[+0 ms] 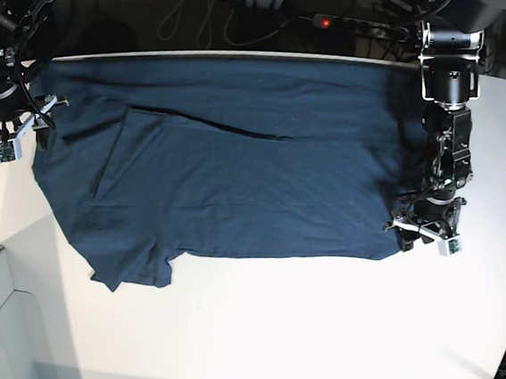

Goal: Fold the T-shirt properly
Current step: 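Move both grippers down along the shirt sides toward the hem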

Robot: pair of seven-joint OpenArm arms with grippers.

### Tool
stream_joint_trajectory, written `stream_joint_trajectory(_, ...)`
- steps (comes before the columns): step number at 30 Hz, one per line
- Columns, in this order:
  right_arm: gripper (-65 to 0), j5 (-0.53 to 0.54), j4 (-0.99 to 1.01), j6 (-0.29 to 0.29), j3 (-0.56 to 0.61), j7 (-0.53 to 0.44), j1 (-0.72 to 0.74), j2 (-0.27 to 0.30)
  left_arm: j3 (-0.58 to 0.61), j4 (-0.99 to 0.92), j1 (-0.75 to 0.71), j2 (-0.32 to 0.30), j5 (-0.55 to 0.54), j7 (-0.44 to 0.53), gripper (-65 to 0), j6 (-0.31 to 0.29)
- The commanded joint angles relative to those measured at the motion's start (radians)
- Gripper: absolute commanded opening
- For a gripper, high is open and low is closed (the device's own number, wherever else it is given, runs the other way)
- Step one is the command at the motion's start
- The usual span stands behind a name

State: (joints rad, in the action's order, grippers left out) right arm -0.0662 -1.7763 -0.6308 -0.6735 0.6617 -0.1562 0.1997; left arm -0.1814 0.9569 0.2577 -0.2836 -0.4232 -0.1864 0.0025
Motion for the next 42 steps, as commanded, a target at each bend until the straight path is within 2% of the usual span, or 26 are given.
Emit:
stream_joint_trajectory(1,-30.0,0.012,-0.017,-0.007,-0.004,-0.02,0.011,0.019,-0.002,0.007,0.015,-0.007,-0.003,-0.008,-35.4,-0.002)
stream_joint_trajectory(7,-29.9,0.012,0.028,-0.005,0.041,-0.02,0.102,0.022,0.001,0.007,0.015,-0.004,-0.003,-0.011,-37.8,-0.002)
stream_joint_trajectory(14,-29.9,0.012,0.281,-0.002,0.168,-0.03,0.338,0.07,0.058,0.007,0.018,-0.006,-0.003,-0.008,-65.0,-0.002)
stream_joint_trajectory(19,-29.9,0.012,0.683,-0.001,0.22,-0.056,0.631,0.082,0.058,0.014,0.016,-0.006,-0.003,-0.008,-65.0,0.001)
stream_joint_trajectory(23,-29.9,0.012,1.027,-0.001,0.265,-0.207,0.814,0.096,0.058,0.015,0.015,-0.006,-0.003,-0.012,-65.0,0.0)
stream_joint_trajectory(26,-29.9,0.012,1.191,0.001,0.344,-0.359,0.866,0.125,0.058,0.015,0.012,-0.007,-0.003,-0.012,-65.0,0.0)
stream_joint_trajectory(28,-29.9,0.012,1.239,0.033,0.389,-0.448,0.864,0.146,0.058,0.015,0.002,-0.01,-0.003,-0.011,-65.0,0.0)
stream_joint_trajectory(31,-29.9,0.012,1.255,0.165,0.438,-0.523,0.849,0.16,0.058,0.015,0.002,-0.013,-0.003,-0.009,-65.0,0.0)
stream_joint_trajectory(33,-29.9,0.012,1.255,0.23,0.466,-0.56,0.821,0.174,0.058,0.015,0.002,-0.013,-0.003,-0.009,-65.0,-0.002)
stream_joint_trajectory(38,-29.9,0.012,1.257,0.245,0.478,-0.573,0.783,0.172,0.058,0.015,0.001,-0.013,-0.003,-0.009,-65.0,-0.002)
stream_joint_trajectory(42,-29.9,0.012,1.257,0.245,0.481,-0.575,0.755,0.149,0.058,0.014,0.001,-0.013,-0.003,-0.009,-65.0,-0.002)
